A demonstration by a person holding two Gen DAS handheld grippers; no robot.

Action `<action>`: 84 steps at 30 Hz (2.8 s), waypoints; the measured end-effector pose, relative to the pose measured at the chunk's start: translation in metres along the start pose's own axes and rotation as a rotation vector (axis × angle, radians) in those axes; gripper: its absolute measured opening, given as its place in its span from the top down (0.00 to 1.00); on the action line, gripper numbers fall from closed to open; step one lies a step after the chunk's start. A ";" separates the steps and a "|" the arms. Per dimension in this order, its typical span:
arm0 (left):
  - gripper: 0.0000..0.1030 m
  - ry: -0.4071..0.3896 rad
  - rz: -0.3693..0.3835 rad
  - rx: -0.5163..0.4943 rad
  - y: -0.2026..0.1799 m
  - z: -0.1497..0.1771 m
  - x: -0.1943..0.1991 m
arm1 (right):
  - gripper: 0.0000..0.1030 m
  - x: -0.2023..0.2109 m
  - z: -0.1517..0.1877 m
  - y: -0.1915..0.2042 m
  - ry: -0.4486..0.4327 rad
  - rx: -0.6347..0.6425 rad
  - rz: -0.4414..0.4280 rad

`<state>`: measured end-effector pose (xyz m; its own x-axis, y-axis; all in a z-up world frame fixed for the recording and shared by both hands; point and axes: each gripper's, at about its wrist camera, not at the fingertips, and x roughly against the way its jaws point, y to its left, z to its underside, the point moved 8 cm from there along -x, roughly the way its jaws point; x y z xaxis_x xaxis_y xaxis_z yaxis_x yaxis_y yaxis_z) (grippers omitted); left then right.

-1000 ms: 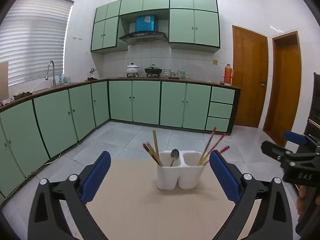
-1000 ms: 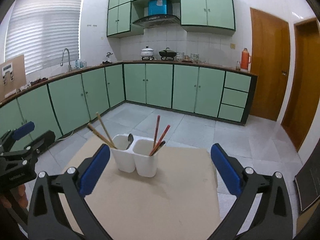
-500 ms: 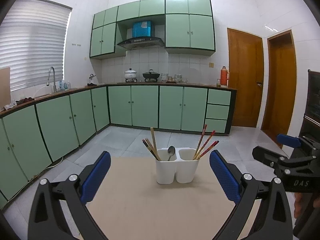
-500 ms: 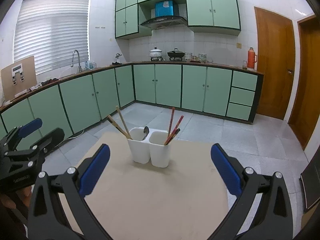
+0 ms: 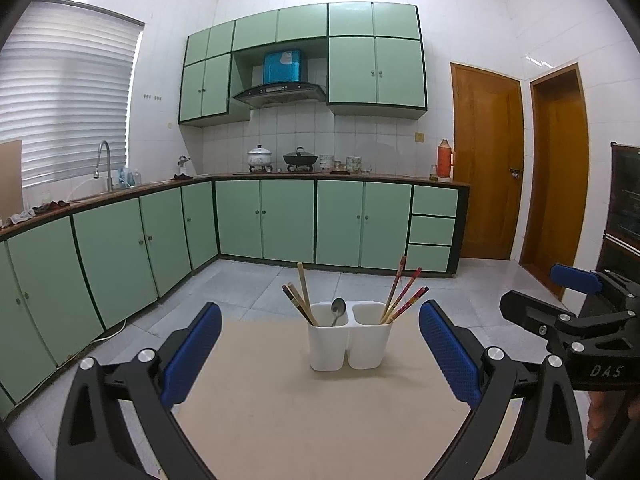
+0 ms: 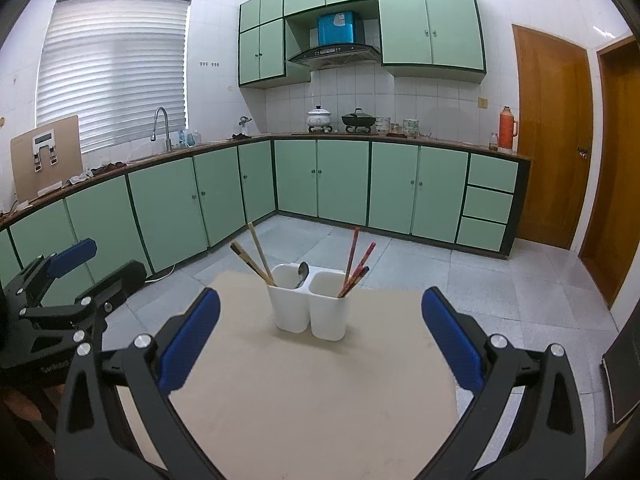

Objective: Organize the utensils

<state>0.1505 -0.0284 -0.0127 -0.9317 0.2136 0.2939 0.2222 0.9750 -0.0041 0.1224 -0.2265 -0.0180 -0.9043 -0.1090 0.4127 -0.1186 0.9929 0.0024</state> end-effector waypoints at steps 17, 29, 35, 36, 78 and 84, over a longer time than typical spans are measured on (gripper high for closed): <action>0.06 -0.003 -0.003 0.002 0.000 -0.002 0.000 | 0.05 -0.003 -0.003 0.000 -0.004 -0.002 0.000; 0.06 -0.001 -0.003 0.001 0.000 -0.001 -0.001 | 0.05 -0.004 -0.002 0.000 -0.003 -0.001 0.000; 0.06 -0.001 -0.003 0.003 0.000 -0.001 -0.001 | 0.05 -0.004 -0.002 0.000 -0.002 0.000 0.000; 0.06 -0.001 -0.003 0.003 0.000 -0.001 -0.001 | 0.05 -0.004 -0.002 0.000 -0.002 0.000 0.000; 0.06 0.013 -0.008 0.003 0.007 0.004 0.001 | 0.05 -0.009 0.008 0.001 0.008 -0.002 0.005; 0.06 0.015 -0.009 0.004 0.007 0.004 0.001 | 0.05 -0.011 0.010 0.000 0.012 -0.003 0.006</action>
<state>0.1499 -0.0209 -0.0159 -0.9292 0.2039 0.3082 0.2127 0.9771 -0.0049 0.1283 -0.2261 -0.0314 -0.9002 -0.1028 0.4232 -0.1122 0.9937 0.0027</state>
